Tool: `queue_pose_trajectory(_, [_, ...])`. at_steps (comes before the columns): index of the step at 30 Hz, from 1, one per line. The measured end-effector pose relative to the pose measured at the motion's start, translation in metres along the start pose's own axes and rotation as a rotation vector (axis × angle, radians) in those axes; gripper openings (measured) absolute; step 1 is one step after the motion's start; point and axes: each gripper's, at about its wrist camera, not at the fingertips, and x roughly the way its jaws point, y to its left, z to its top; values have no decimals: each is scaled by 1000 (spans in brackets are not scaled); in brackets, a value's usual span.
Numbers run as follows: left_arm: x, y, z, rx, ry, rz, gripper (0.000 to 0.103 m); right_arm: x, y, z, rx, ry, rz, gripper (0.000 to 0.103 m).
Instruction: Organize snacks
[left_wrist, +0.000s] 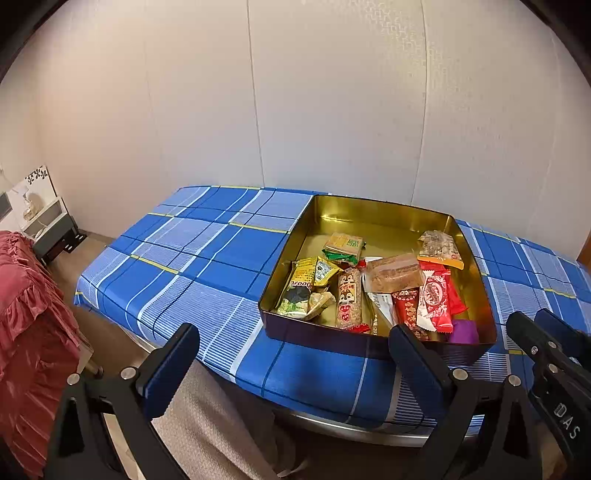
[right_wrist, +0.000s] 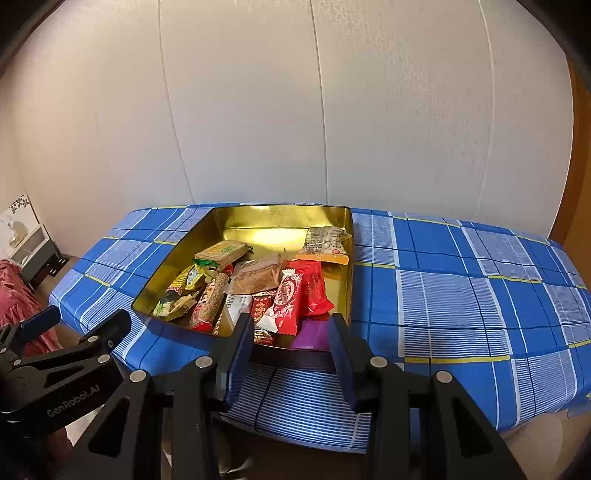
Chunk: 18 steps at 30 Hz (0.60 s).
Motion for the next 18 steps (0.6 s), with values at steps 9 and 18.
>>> queue_pose_trajectory(9, [2, -1, -2, 6, 10, -5, 103, 1, 1, -2, -3, 2, 7, 42])
queue_pose_trajectory(18, [1, -3, -2, 9, 16, -13, 103, 1, 2, -3, -5, 2, 9, 42])
